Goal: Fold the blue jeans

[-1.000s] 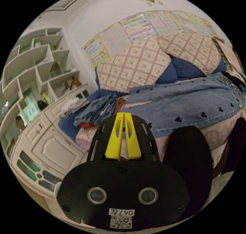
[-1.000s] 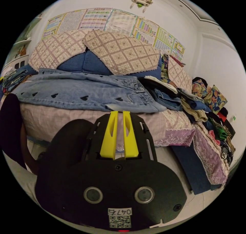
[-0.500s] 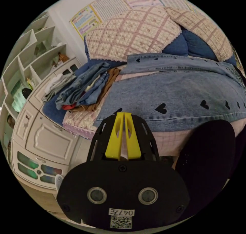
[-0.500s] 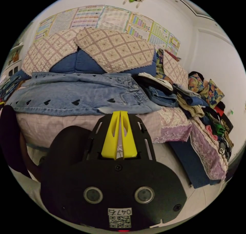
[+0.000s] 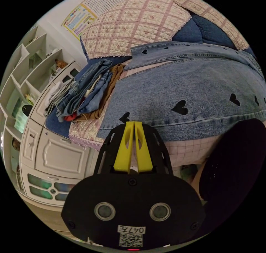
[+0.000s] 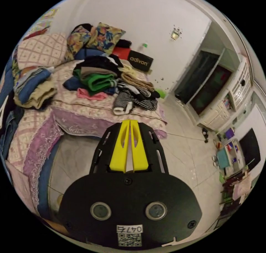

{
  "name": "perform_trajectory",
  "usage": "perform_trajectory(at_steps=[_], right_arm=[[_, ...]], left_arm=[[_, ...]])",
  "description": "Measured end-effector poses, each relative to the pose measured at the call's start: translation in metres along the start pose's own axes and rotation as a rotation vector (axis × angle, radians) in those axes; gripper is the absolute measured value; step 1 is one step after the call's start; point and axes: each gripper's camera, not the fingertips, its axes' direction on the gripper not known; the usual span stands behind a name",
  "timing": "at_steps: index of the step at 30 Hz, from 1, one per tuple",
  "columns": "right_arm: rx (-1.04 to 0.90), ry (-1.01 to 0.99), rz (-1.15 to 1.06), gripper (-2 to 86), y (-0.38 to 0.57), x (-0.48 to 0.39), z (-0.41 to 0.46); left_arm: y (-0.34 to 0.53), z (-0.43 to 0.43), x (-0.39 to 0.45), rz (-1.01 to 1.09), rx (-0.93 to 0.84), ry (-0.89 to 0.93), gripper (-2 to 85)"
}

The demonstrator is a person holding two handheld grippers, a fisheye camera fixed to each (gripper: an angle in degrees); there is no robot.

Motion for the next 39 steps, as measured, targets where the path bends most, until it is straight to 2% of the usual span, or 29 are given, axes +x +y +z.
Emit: perform_trajectory(at_steps=[2,4,5,7,8,13,19,23,26,29,35,39], right_arm=[[0.110,-0.172,-0.051,-0.7,0.009,-0.024,-0.017],[0.202,-0.414,-0.250,-0.9,0.047,-0.091,-0.053],[0.212,-0.489,-0.294,-0.9,0.060,-0.109,-0.062],[0.191,-0.785,-0.479,-0.6,0.115,-0.191,-0.097],[0.181,-0.843,-0.523,-0.6,0.127,-0.212,-0.106],[0.136,-1.274,-0.832,0.1,0.179,-0.374,-0.188],[0.276,-1.334,-1.074,1.3,0.185,-0.493,-0.263],[0.252,-1.440,-1.011,1.2,0.171,-0.548,-0.283],[0.225,-1.484,-0.966,1.0,0.170,-0.591,-0.289],[0.200,-1.484,-0.931,0.9,0.180,-0.632,-0.288],[0.141,-1.425,-0.923,0.7,0.204,-0.713,-0.280],[0.119,-1.399,-0.943,0.5,0.212,-0.765,-0.289]], left_arm=[[-0.016,0.012,0.006,0.004,-0.011,-0.021,-0.9],[-0.027,0.015,0.005,-0.032,0.005,-0.002,-0.9],[-0.034,0.010,0.003,-0.070,0.059,0.043,-0.8],[-0.047,0.004,0.000,-0.105,0.136,0.093,-0.8],[-0.061,0.005,0.000,-0.096,0.157,0.100,-0.8],[-0.130,0.026,0.013,0.054,0.159,0.082,-0.8],[-0.221,0.053,0.028,0.149,0.299,0.065,-0.4],[-0.309,0.104,0.037,0.271,0.301,0.015,2.6],[-0.377,0.151,0.037,0.325,0.226,0.049,7.0],[-0.427,0.189,0.040,0.346,0.251,0.094,8.1],[-0.490,0.250,0.069,0.482,0.239,-0.004,8.7],[-0.508,0.266,0.081,0.484,0.282,-0.018,8.7]])
